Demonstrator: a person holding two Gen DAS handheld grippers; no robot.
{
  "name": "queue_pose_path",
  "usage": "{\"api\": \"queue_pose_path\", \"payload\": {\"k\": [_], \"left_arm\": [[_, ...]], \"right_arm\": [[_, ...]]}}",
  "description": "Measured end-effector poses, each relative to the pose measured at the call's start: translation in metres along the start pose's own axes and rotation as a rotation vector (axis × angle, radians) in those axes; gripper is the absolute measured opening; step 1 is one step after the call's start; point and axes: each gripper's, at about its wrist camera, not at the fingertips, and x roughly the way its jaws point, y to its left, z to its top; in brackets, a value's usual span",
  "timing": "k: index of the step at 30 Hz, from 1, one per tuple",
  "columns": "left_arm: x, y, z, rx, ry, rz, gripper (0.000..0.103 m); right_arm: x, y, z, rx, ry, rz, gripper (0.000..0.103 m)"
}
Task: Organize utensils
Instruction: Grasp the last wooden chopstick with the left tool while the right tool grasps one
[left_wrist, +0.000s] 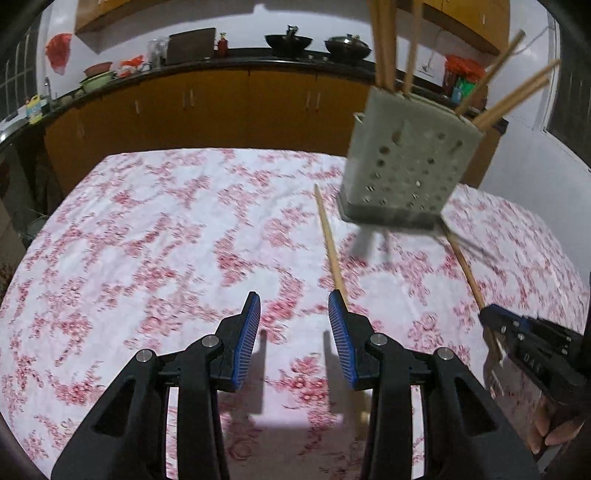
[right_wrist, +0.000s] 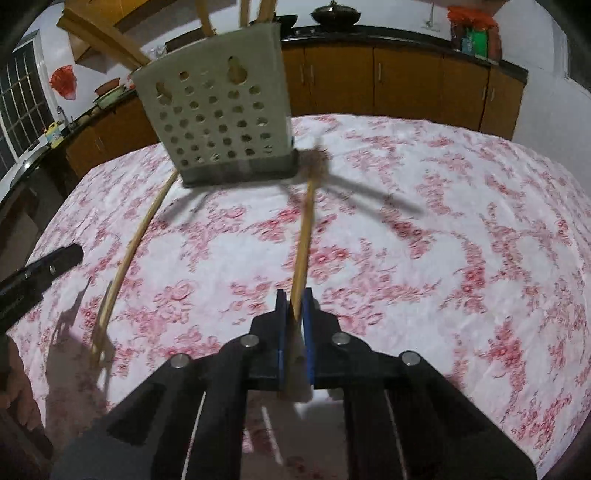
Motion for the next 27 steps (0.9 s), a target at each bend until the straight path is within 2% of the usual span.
{"api": "queue_pose_path", "payload": {"k": [7,13,19,27], "left_arm": [[0.014,-0.017,-0.007,0.032,0.046,-0.021,0.040],[0.026,-0.028,-0.009,0.055,0.075,-0.009,0.038],[0.033,-0.030,-0.009,0.081,0.084,0.027,0.012],[0.039,0.005,0.007,0.035,0.083,0.095,0.010]], "right_arm": [[-0.004,-0.043,0.004,0.118,-0.016,-0.049,0.008],[-0.007,-0.058,0.003,0.145,-0.021,-0.060,0.008],[-0.006,-0.054,0.002,0.140,-0.023,-0.050,0.008],[-0.005,-0.044,0.008,0.114,-0.034,-0.040,0.009]]}}
